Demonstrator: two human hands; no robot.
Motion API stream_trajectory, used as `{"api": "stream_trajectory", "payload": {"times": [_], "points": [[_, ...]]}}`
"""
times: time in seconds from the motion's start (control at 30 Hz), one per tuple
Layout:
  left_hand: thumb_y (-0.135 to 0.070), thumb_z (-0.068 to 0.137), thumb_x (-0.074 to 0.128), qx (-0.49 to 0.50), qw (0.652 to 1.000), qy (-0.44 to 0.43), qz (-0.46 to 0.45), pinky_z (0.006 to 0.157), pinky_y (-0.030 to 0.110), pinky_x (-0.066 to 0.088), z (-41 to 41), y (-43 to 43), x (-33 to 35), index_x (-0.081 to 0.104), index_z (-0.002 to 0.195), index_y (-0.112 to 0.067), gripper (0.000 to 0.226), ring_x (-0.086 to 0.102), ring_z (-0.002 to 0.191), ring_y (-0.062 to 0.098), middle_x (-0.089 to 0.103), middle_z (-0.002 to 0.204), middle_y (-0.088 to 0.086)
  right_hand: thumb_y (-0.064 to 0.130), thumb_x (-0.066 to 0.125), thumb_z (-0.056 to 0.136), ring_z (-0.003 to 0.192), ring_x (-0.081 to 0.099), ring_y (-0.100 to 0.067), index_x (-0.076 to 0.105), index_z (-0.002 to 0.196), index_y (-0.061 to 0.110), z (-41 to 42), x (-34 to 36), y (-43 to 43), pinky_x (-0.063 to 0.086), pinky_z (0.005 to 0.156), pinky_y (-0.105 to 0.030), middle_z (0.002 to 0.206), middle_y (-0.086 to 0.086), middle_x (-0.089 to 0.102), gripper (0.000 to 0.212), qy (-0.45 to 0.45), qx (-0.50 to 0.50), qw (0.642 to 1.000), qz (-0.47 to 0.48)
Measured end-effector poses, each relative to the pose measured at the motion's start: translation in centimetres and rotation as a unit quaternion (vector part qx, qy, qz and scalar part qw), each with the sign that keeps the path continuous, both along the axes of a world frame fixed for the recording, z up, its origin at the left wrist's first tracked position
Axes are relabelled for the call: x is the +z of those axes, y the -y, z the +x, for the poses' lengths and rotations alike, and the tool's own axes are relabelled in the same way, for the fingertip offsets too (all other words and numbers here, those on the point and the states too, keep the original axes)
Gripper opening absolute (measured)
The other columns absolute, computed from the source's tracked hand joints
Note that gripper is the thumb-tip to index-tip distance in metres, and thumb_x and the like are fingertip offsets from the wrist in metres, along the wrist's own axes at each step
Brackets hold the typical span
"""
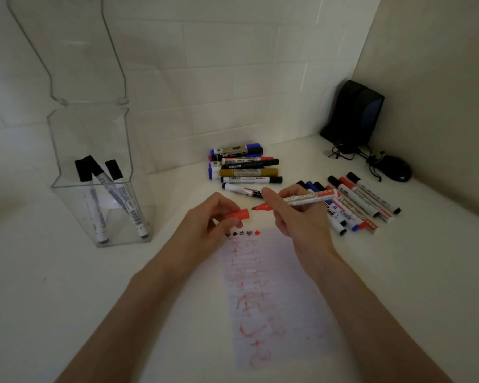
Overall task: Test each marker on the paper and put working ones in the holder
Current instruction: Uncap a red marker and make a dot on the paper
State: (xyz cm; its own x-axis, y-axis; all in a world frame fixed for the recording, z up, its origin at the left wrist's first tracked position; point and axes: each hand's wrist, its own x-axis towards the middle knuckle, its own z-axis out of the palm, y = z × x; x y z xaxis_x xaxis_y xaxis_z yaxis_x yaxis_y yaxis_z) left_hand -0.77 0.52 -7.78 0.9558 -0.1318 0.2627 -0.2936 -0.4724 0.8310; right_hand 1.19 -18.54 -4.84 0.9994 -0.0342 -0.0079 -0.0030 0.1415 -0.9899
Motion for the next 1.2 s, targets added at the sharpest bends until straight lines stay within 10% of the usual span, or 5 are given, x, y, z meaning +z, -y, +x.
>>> {"api": "stream_trajectory", "payload": {"times": [0.23,0.4,0.53,1.0,1.2], "points": [[-0.016,0.099,0.060,-0.017,1.000,0.023,-0.004,0.068,0.017,0.049,0.0,0.1,0.1,0.060,0.107,-0.020,0.009,0.069,0.080,0.010,0.072,0.087,-0.012,0.036,0.081,0.084,0.054,0.056,-0.018,0.070,0.087,0.007,-0.7,0.0,-0.5,0.043,0.046,-0.022,0.066,-0.007,0.069,0.030,0.013,0.064,0.996,-0.068],[-0.015,0.098,0.061,-0.006,0.999,0.039,-0.007,0.070,0.024,0.051,0.2,-0.4,0.0,0.067,0.106,-0.025,0.014,0.066,0.072,0.010,0.069,0.080,-0.014,0.039,0.035,0.108,0.055,0.060,-0.029,0.077,0.089,0.001,-0.6,0.4,-0.1,0.041,0.047,-0.026,0.078,-0.019,0.076,0.061,-0.064,0.075,0.994,-0.046],[-0.005,0.096,0.061,0.004,0.997,0.054,-0.051,0.069,0.014,0.047,0.0,-0.1,0.3,0.072,0.103,-0.014,0.016,0.063,0.063,0.008,0.068,0.071,-0.011,0.029,0.035,0.107,0.049,0.046,-0.009,0.066,0.057,0.014,-1.4,-0.1,-0.9,0.037,0.047,-0.018,0.058,-0.003,0.063,0.061,-0.036,0.016,0.998,-0.055],[-0.013,0.095,0.064,0.035,0.986,0.091,-0.136,0.072,0.039,0.055,-1.3,0.4,2.8,0.067,0.105,-0.013,0.010,0.067,0.081,0.022,0.073,0.092,-0.004,0.053,0.052,0.100,0.048,0.044,-0.011,0.078,0.072,0.020,-0.8,1.2,-1.4,0.034,0.048,-0.020,0.061,-0.004,0.059,0.051,-0.024,0.012,1.000,-0.003],[-0.005,0.097,0.059,0.137,0.936,0.208,-0.249,0.060,0.024,0.044,-4.6,-3.1,9.3,0.064,0.104,0.000,0.010,0.058,0.071,0.010,0.067,0.088,0.006,0.051,0.043,0.105,0.048,0.038,-0.012,0.073,0.091,0.010,0.2,0.3,-0.9,0.026,0.048,-0.025,0.058,-0.002,0.055,0.052,-0.033,-0.011,0.999,0.015]]}}
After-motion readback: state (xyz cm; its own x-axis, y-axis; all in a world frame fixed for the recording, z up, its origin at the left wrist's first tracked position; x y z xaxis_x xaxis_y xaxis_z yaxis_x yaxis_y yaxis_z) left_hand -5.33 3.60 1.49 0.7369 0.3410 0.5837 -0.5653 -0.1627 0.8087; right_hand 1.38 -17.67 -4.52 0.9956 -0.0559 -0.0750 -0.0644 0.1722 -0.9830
